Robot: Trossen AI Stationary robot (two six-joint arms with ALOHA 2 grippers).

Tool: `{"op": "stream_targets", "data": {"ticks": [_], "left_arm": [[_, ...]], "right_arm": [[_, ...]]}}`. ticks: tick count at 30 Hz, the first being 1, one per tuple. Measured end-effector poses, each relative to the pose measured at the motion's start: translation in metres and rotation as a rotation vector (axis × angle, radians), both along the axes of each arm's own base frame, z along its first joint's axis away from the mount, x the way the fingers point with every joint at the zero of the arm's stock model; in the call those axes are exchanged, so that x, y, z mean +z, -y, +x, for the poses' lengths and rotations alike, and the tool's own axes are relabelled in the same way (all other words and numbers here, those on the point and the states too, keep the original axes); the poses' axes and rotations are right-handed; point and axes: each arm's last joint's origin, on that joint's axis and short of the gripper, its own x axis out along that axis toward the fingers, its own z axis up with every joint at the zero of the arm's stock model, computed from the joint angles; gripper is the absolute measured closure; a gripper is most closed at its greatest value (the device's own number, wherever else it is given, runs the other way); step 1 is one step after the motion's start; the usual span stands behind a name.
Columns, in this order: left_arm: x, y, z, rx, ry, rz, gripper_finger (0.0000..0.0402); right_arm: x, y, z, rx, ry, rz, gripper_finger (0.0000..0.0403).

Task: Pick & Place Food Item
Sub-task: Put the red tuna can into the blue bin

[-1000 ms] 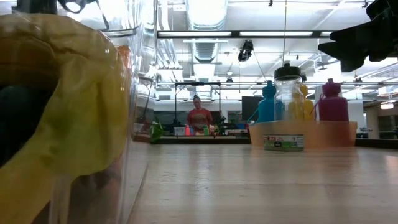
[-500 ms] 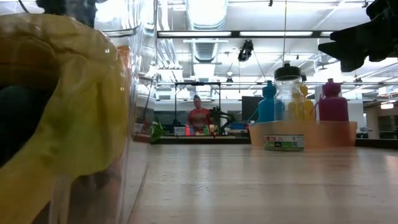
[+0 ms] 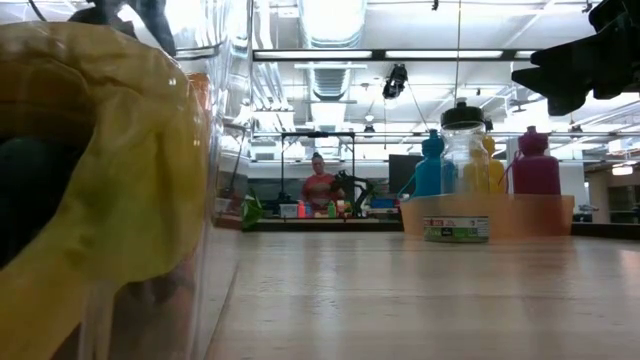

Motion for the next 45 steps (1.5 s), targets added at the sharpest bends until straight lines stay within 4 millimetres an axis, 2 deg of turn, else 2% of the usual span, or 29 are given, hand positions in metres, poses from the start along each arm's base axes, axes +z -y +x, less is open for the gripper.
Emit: {"op": "stream_targets", "data": {"ticks": [5, 16, 34, 45], "left_arm": [[0.003, -0.010, 0.002, -0.029, -0.043, 0.073, 0.0145], [0.003, -0.027, 0.006, 0.011, -0.058, 0.100, 0.0145], [-0.006, -0.026, 0.024, -0.020, -0.088, 0.084, 0.0145], [-0.007, -0.023, 0.026, -0.104, -0.088, -0.026, 0.0145]], "right_arm": [[0.000, 0.000, 0.000, 0.000, 0.000, 0.000, 0.0186], [0.000, 0.000, 0.000, 0.000, 0.000, 0.000, 0.0186], [0.000, 0.000, 0.000, 0.000, -0.001, 0.000, 0.0186], [0.000, 0.000, 0.000, 0.000, 0.000, 0.000, 0.0186]]}}
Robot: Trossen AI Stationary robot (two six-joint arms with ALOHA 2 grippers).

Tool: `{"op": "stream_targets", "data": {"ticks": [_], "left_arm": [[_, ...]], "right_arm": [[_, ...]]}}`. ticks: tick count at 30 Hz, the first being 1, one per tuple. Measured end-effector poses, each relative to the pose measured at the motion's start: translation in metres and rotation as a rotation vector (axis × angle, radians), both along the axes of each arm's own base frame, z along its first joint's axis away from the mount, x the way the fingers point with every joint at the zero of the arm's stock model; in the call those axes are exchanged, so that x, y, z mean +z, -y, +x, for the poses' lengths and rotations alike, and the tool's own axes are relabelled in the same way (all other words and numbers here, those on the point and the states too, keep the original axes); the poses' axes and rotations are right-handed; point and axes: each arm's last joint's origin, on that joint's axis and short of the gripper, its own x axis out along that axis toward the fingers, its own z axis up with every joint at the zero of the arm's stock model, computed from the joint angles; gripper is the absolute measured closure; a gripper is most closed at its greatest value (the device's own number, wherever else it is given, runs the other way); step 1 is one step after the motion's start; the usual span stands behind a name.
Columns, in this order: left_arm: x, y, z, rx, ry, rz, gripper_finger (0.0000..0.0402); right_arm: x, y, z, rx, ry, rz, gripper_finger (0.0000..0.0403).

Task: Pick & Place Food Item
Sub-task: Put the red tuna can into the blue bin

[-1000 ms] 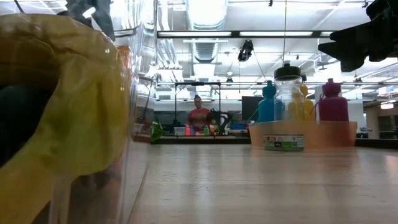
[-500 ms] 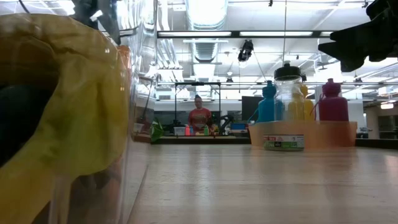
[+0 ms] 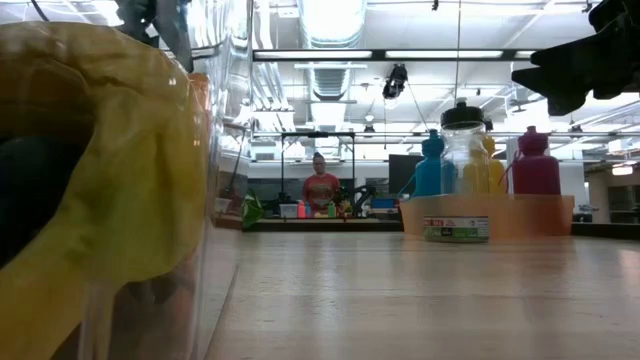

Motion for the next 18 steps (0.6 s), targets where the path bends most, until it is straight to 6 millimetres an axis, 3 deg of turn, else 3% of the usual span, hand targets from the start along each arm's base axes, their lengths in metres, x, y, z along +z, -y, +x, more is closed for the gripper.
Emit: {"op": "stream_targets", "data": {"ticks": [8, 18], "left_arm": [[-0.004, 0.003, 0.015, -0.042, 0.047, -0.093, 0.0145], [-0.028, 0.003, 0.043, 0.025, 0.006, -0.307, 0.0145]], "right_arm": [[0.000, 0.000, 0.000, 0.000, 0.000, 0.000, 0.0186], [0.000, 0.000, 0.000, 0.000, 0.000, 0.000, 0.0186]]}}
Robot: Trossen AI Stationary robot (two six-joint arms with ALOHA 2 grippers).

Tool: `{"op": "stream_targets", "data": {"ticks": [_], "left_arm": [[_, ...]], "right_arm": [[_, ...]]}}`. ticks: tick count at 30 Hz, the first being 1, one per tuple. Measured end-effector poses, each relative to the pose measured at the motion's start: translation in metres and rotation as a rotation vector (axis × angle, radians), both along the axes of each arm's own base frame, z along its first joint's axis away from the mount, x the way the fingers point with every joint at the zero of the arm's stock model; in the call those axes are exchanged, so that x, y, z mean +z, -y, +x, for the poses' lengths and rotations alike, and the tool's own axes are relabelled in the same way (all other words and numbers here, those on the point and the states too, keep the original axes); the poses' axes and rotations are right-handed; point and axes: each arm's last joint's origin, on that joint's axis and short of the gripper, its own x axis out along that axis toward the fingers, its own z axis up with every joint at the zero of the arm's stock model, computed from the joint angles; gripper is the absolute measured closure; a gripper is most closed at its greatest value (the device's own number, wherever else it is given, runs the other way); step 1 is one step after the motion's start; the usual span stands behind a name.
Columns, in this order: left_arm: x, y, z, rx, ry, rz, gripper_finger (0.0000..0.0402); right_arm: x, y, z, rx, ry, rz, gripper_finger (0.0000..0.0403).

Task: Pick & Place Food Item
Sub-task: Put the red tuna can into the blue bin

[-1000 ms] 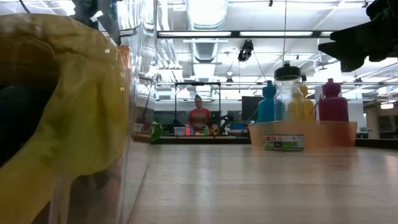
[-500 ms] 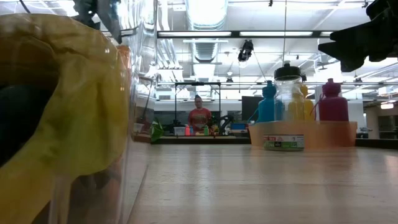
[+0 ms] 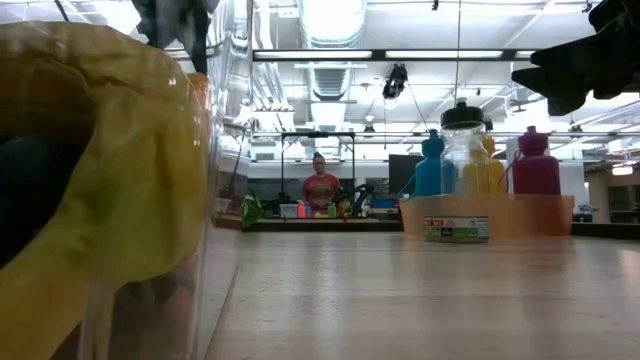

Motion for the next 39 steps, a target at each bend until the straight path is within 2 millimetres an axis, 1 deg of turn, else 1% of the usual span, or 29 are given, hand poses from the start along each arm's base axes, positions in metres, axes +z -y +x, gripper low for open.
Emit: {"op": "stream_targets", "data": {"ticks": [6, 8, 12, 20, 24, 31, 39], "left_arm": [[-0.018, 0.005, 0.020, 0.053, -0.018, -0.180, 0.0145], [-0.025, 0.006, 0.025, 0.099, -0.034, -0.232, 0.0145], [-0.043, 0.010, 0.033, 0.206, -0.130, -0.355, 0.0145], [-0.077, 0.015, 0.048, 0.306, -0.291, -0.513, 0.0146], [-0.088, 0.015, 0.052, 0.338, -0.339, -0.541, 0.0146], [-0.100, 0.014, 0.056, 0.365, -0.375, -0.531, 0.0146], [-0.118, 0.012, 0.062, 0.386, -0.420, -0.523, 0.0146]], "right_arm": [[0.000, 0.000, 0.000, 0.000, 0.000, 0.000, 0.0186], [0.000, 0.000, 0.000, 0.000, -0.001, 0.000, 0.0186], [0.000, 0.000, 0.000, 0.000, -0.001, 0.000, 0.0186], [0.000, 0.000, 0.000, 0.000, -0.001, 0.000, 0.0186], [0.000, 0.000, 0.000, 0.000, -0.001, 0.000, 0.0186], [0.000, 0.000, 0.000, 0.000, -0.001, 0.000, 0.0186], [0.000, 0.000, 0.000, 0.000, -0.001, 0.000, 0.0186]]}}
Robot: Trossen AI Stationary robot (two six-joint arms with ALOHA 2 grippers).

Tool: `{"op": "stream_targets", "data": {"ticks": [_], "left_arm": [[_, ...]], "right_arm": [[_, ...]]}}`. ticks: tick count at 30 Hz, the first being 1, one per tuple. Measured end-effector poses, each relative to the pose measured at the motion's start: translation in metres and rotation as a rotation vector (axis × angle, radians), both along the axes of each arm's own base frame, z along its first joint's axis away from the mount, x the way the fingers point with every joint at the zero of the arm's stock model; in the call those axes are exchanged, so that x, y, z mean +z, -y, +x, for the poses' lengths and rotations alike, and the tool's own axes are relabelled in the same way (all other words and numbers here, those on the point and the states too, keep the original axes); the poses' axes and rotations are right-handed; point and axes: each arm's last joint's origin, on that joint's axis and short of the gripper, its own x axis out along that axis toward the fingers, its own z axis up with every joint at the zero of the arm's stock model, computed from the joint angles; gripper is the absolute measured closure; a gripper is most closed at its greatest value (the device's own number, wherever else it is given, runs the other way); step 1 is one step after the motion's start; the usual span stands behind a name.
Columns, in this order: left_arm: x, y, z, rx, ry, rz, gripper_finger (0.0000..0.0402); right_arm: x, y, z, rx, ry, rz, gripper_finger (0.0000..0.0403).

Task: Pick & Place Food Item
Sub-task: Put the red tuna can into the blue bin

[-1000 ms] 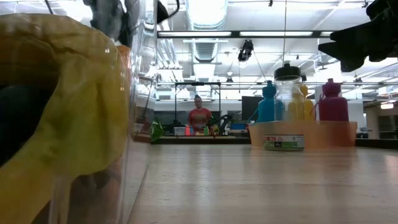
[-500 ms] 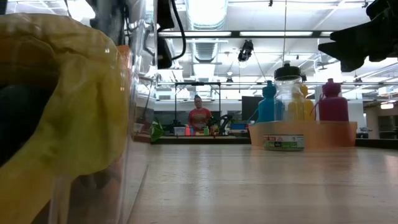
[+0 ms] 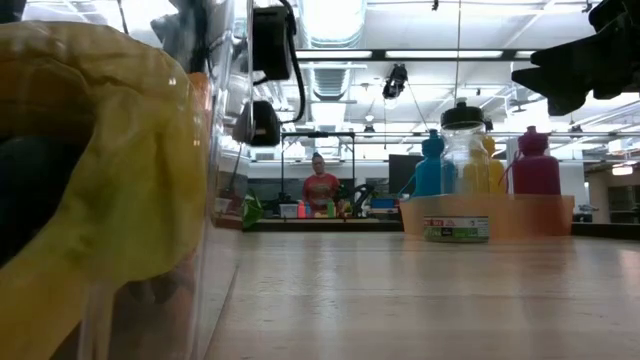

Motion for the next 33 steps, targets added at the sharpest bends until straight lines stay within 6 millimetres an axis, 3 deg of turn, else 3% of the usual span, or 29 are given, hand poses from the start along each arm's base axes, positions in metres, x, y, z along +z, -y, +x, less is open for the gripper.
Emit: {"op": "stream_targets", "data": {"ticks": [8, 23, 33], "left_arm": [[-0.004, -0.005, 0.004, -0.007, 0.028, 0.049, 0.0147], [-0.004, -0.031, 0.018, -0.150, 0.199, 0.200, 0.0147], [-0.004, -0.032, 0.017, -0.146, 0.196, 0.196, 0.0147]], "right_arm": [[0.000, 0.000, 0.000, 0.000, 0.001, 0.000, 0.0186], [0.000, 0.000, 0.000, 0.000, 0.001, 0.000, 0.0186], [0.000, 0.000, 0.000, 0.000, 0.000, 0.000, 0.0186]]}}
